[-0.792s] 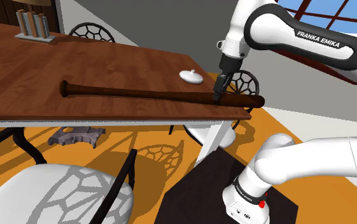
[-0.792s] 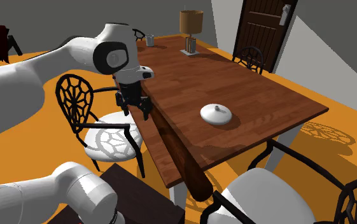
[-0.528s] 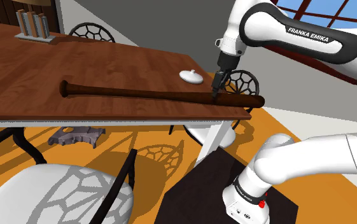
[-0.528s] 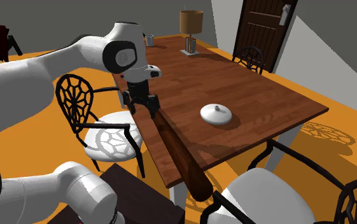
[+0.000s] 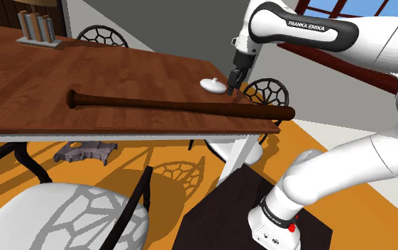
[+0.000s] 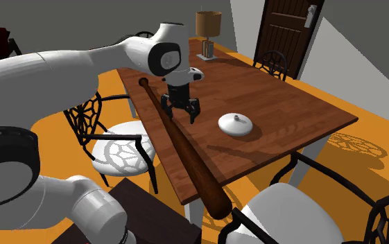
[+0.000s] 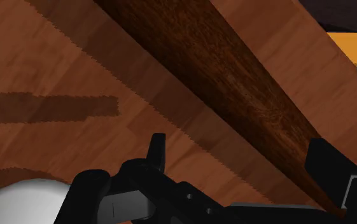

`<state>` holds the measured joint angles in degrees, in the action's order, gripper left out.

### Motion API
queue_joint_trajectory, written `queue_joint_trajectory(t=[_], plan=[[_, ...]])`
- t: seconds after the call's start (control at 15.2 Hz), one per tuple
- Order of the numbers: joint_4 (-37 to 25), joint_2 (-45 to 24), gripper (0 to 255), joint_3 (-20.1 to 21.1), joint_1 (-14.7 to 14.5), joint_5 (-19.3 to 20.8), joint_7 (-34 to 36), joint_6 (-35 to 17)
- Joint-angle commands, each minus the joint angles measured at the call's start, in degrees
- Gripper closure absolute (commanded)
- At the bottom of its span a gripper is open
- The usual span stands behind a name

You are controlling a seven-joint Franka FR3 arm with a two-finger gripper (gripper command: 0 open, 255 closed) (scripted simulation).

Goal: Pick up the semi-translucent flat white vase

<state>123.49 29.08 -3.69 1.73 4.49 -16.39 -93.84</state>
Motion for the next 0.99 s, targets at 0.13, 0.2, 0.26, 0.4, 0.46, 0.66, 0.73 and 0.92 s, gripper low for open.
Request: queue_joint_trajectory(t=[0.13,0.2,0.26,0.4,0.46,0.66,0.73,0.92], plan=[[-6.6,-8.0,0,-3.0,0.8,0.3,-3.9,-2.3],[-8.4,-9.9,0,-3.6,1.0,0.2,-4.8,-2.6],[-10.2,-11.9,0,-4.3,1.2,0.0,-5.7,-2.9],[-14.2,-15.9,0,-5.5,1.5,-0.5,-7.6,-3.4],[-16.3,-17.9,0,-6.1,1.7,-0.8,-8.5,-3.5],[-23.1,-24.2,0,-7.7,2.5,-2.1,-11.4,-3.4],[-25.6,-26.4,0,-8.1,2.8,-2.7,-12.3,-3.2],[-33.9,-33.3,0,-9.4,4.0,-4.7,-15.1,-2.1]])
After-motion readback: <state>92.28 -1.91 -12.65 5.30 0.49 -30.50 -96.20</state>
